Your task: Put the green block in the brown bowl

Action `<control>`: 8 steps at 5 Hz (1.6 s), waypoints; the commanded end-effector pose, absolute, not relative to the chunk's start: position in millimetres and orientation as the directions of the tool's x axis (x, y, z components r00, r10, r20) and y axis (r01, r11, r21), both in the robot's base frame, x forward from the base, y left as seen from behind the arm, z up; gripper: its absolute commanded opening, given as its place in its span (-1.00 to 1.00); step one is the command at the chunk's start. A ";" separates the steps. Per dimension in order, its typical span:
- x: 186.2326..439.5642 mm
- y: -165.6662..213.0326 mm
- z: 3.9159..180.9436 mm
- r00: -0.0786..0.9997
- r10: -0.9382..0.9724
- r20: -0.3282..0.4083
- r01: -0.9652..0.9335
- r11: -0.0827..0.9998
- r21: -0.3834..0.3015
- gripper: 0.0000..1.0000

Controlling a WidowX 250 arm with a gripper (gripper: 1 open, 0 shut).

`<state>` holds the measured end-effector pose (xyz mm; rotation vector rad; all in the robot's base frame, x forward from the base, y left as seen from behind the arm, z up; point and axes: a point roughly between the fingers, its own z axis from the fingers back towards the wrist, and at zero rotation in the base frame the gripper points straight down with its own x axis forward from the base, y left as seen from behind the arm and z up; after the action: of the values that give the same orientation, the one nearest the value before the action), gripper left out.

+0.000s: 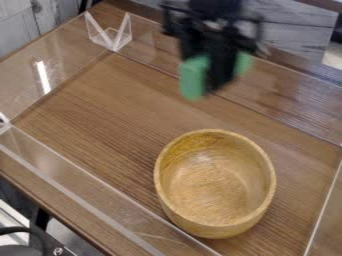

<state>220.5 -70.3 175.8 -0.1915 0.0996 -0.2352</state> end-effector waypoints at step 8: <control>207.9 -76.6 110.7 0.996 -0.087 0.016 0.088 0.984 -0.152 -1.00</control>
<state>202.7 -76.5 103.6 -0.1459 0.0224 -0.0909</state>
